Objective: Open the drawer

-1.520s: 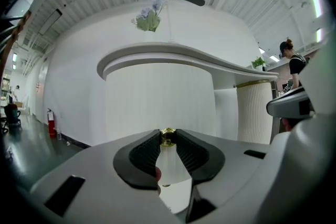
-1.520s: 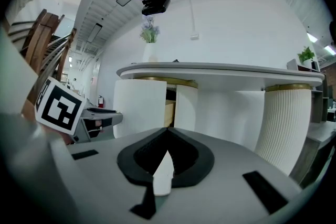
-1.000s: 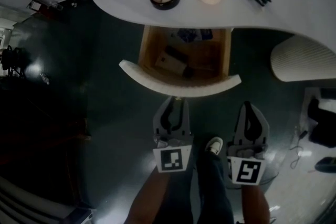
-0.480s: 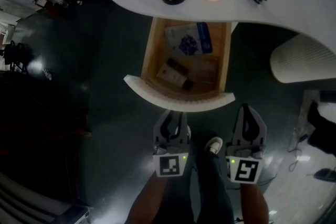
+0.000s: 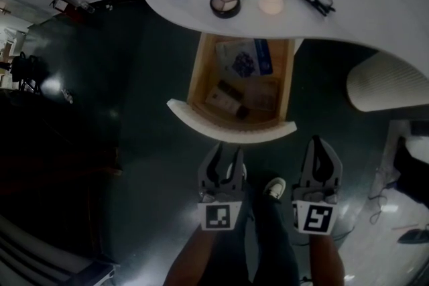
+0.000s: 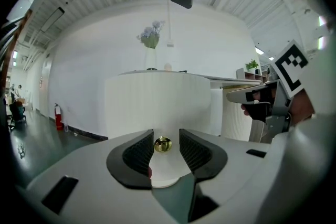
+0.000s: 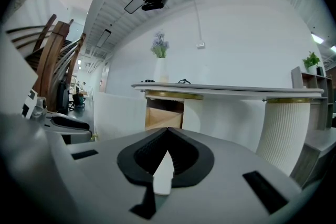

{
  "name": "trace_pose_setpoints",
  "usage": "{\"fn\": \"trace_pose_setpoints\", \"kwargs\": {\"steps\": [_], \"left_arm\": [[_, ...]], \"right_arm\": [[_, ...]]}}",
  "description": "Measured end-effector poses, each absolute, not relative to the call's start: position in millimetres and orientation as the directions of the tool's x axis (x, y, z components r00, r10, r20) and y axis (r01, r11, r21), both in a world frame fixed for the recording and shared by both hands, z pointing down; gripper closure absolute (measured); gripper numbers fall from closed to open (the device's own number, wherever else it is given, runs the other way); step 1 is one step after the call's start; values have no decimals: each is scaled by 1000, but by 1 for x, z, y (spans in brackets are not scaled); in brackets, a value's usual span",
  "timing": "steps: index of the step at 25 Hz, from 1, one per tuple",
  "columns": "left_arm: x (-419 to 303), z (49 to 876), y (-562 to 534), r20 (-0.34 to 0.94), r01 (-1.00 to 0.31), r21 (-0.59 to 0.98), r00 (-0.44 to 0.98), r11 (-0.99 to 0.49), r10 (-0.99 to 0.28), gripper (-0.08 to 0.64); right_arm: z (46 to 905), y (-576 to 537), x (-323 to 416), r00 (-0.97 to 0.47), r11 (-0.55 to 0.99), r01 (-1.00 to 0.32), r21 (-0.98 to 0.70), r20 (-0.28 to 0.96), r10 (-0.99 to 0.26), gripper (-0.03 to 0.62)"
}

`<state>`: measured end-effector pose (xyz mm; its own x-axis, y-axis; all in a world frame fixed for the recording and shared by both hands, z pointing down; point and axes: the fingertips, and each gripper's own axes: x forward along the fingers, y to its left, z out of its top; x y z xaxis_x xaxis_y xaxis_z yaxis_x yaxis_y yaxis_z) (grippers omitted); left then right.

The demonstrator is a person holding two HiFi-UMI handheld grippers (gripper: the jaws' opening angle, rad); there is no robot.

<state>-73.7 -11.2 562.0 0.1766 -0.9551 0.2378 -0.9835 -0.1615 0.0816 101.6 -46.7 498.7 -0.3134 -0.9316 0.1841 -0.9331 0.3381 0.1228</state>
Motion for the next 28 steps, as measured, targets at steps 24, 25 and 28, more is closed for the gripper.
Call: {"fn": "trace_pose_setpoints", "kwargs": {"steps": [24,25,28], "left_arm": [[-47,252,-77,53,-958,-23,285,-287,-957,419],[-45,241,-79,48,-959,-30,279,-280,-959,419],[-40,212,-84,41,-965,-9,260,-261,-965,419]], "right_arm": [[220,-84,120,-249,247,-956,161,5,-968,589],[212,-84,121,-245,243,-956,165,13,-970,589],[186,-85,127,-227,228,-958,174,21,-974,589]]}}
